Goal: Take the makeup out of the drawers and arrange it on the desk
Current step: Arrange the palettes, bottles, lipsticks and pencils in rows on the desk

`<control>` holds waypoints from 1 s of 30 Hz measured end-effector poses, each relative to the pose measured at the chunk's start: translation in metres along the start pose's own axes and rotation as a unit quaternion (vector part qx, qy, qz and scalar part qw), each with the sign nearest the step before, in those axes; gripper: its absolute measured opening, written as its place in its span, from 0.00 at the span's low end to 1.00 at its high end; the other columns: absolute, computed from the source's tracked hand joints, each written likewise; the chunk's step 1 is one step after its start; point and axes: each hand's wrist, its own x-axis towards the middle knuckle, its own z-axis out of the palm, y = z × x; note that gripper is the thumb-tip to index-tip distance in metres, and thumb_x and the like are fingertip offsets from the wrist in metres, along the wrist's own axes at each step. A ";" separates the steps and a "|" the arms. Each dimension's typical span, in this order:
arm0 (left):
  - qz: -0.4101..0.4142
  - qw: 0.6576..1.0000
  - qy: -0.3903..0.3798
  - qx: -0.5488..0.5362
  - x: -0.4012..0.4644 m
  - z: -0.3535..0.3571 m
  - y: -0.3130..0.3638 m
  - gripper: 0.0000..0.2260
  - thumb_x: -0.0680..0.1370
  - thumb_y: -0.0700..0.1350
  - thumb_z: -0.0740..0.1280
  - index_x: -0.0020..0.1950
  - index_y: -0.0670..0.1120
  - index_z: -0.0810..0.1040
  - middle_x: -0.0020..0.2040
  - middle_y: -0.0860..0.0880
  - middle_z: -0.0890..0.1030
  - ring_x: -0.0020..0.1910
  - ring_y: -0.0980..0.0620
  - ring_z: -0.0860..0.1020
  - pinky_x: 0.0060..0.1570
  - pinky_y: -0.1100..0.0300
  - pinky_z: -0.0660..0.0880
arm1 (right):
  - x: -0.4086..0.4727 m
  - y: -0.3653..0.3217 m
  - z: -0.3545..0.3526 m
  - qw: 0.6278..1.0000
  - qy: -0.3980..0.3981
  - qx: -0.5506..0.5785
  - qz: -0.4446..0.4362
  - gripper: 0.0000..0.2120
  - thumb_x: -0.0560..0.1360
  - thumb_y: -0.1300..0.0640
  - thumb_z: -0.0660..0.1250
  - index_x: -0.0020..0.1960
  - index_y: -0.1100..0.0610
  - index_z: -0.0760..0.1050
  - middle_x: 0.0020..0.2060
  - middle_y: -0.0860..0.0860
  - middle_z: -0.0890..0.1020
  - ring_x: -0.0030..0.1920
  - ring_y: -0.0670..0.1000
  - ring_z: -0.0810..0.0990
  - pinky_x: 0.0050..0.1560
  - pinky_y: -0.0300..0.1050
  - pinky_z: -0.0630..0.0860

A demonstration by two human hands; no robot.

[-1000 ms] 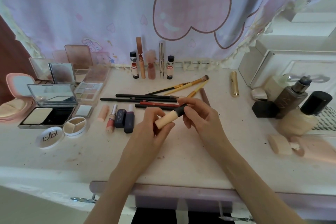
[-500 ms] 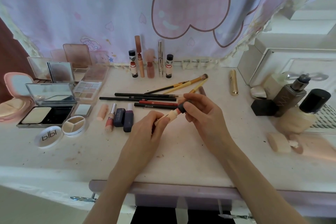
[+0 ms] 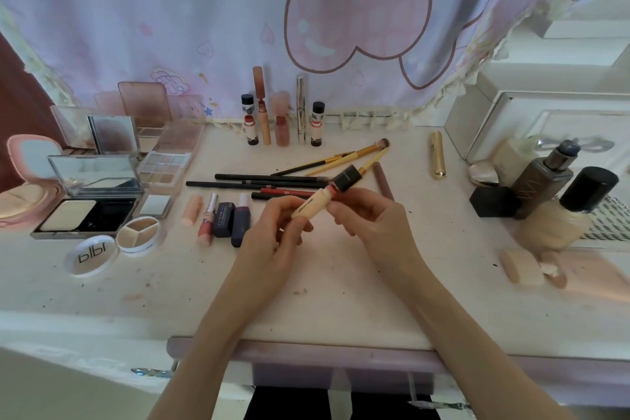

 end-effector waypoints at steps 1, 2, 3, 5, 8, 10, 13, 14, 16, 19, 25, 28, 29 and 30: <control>0.000 1.000 -0.007 -0.002 0.000 0.000 0.001 0.08 0.78 0.45 0.60 0.52 0.58 0.69 0.42 0.58 0.79 0.41 0.63 0.76 0.42 0.73 0.71 | 0.000 0.000 0.001 1.000 -0.003 -0.006 -0.002 0.10 0.73 0.65 0.68 0.47 0.50 0.78 0.32 0.36 0.81 0.35 0.36 0.78 0.37 0.27 0.71; 0.000 1.000 -0.013 -0.003 0.000 0.000 0.002 0.07 0.78 0.45 0.60 0.52 0.58 0.68 0.42 0.58 0.79 0.40 0.62 0.76 0.42 0.72 0.72 | -0.001 0.000 0.002 1.000 -0.004 -0.011 -0.001 0.10 0.73 0.65 0.68 0.47 0.50 0.78 0.31 0.36 0.81 0.34 0.36 0.78 0.37 0.26 0.71; -0.002 1.000 -0.017 -0.005 0.000 0.000 0.002 0.07 0.78 0.45 0.60 0.52 0.57 0.68 0.43 0.58 0.79 0.40 0.63 0.76 0.42 0.72 0.72 | -0.001 0.000 0.002 1.000 -0.006 -0.011 0.002 0.10 0.72 0.65 0.69 0.46 0.50 0.78 0.31 0.36 0.81 0.34 0.35 0.78 0.37 0.26 0.71; -0.009 1.000 -0.026 -0.011 0.000 0.001 0.003 0.05 0.78 0.47 0.60 0.52 0.57 0.68 0.43 0.58 0.79 0.41 0.63 0.76 0.43 0.72 0.72 | 0.000 0.000 0.002 1.000 -0.016 0.005 0.012 0.09 0.72 0.65 0.69 0.48 0.52 0.79 0.30 0.37 0.80 0.32 0.36 0.77 0.36 0.26 0.71; -0.027 0.999 -0.038 0.005 0.000 0.003 0.003 0.05 0.77 0.49 0.60 0.51 0.58 0.67 0.44 0.59 0.79 0.44 0.66 0.77 0.44 0.74 0.72 | -0.001 -0.001 0.001 0.999 -0.028 0.012 0.018 0.08 0.72 0.65 0.68 0.48 0.54 0.80 0.30 0.39 0.80 0.31 0.37 0.76 0.36 0.27 0.70; -0.044 0.998 -0.031 0.035 0.000 0.006 0.003 0.06 0.77 0.50 0.61 0.52 0.58 0.66 0.46 0.59 0.78 0.46 0.65 0.76 0.44 0.76 0.71 | 0.001 -0.001 0.001 0.999 -0.031 -0.005 0.018 0.08 0.73 0.64 0.68 0.49 0.54 0.80 0.32 0.38 0.80 0.32 0.37 0.75 0.37 0.28 0.70; -0.048 0.995 0.008 0.084 0.001 0.007 0.000 0.09 0.77 0.48 0.63 0.54 0.56 0.65 0.46 0.59 0.75 0.46 0.66 0.74 0.43 0.78 0.68 | 0.011 -0.001 -0.004 0.998 -0.003 -0.056 0.021 0.08 0.73 0.61 0.69 0.49 0.50 0.78 0.37 0.40 0.81 0.34 0.36 0.76 0.42 0.34 0.73; -0.047 0.994 0.011 0.097 0.001 0.007 0.000 0.10 0.77 0.47 0.63 0.54 0.56 0.65 0.46 0.59 0.74 0.46 0.65 0.73 0.45 0.77 0.68 | 0.017 0.000 -0.008 0.995 0.010 -0.094 0.013 0.08 0.72 0.60 0.69 0.47 0.49 0.78 0.39 0.41 0.81 0.35 0.35 0.76 0.47 0.37 0.73; -0.032 0.988 -0.004 0.151 -0.001 0.006 -0.002 0.10 0.77 0.48 0.63 0.57 0.54 0.67 0.50 0.59 0.73 0.50 0.63 0.71 0.51 0.72 0.65 | 0.034 -0.001 -0.018 0.986 0.030 -0.163 -0.002 0.07 0.72 0.59 0.69 0.46 0.48 0.76 0.41 0.42 0.81 0.36 0.33 0.76 0.50 0.36 0.72; 0.054 0.951 -0.040 0.300 -0.004 0.009 -0.004 0.12 0.78 0.49 0.59 0.60 0.50 0.71 0.56 0.56 0.70 0.57 0.60 0.65 0.57 0.66 0.56 | 0.071 -0.002 -0.029 0.973 0.058 -0.221 -0.015 0.06 0.73 0.57 0.69 0.50 0.52 0.77 0.39 0.39 0.78 0.37 0.32 0.76 0.43 0.27 0.70; 0.060 0.931 -0.080 0.352 -0.003 0.013 -0.004 0.18 0.80 0.49 0.52 0.71 0.50 0.64 0.69 0.53 0.66 0.68 0.56 0.61 0.69 0.61 0.56 | 0.136 0.008 -0.028 0.958 0.066 -0.279 0.008 0.12 0.74 0.56 0.66 0.56 0.59 0.77 0.46 0.48 0.78 0.49 0.46 0.76 0.49 0.36 0.67; 0.061 0.926 -0.094 0.361 -0.003 0.015 -0.004 0.20 0.80 0.51 0.50 0.72 0.51 0.61 0.72 0.53 0.63 0.71 0.57 0.58 0.72 0.60 0.52 | 0.155 0.017 -0.025 0.947 0.050 -0.318 0.024 0.11 0.74 0.56 0.66 0.55 0.60 0.77 0.46 0.51 0.78 0.48 0.49 0.75 0.49 0.39 0.67; 0.062 0.925 -0.097 0.363 -0.003 0.015 -0.005 0.20 0.80 0.51 0.50 0.73 0.52 0.60 0.73 0.53 0.62 0.71 0.57 0.57 0.72 0.61 0.51 | 0.159 0.019 -0.024 0.943 0.042 -0.330 0.027 0.12 0.75 0.56 0.66 0.56 0.60 0.77 0.47 0.51 0.78 0.48 0.49 0.75 0.50 0.40 0.68; 0.063 0.924 -0.100 0.365 -0.003 0.014 -0.006 0.21 0.80 0.51 0.49 0.73 0.52 0.59 0.74 0.54 0.60 0.72 0.57 0.56 0.72 0.61 0.49 | 0.162 0.022 -0.023 0.940 0.037 -0.339 0.029 0.13 0.75 0.56 0.66 0.57 0.60 0.76 0.48 0.52 0.78 0.49 0.49 0.74 0.50 0.40 0.68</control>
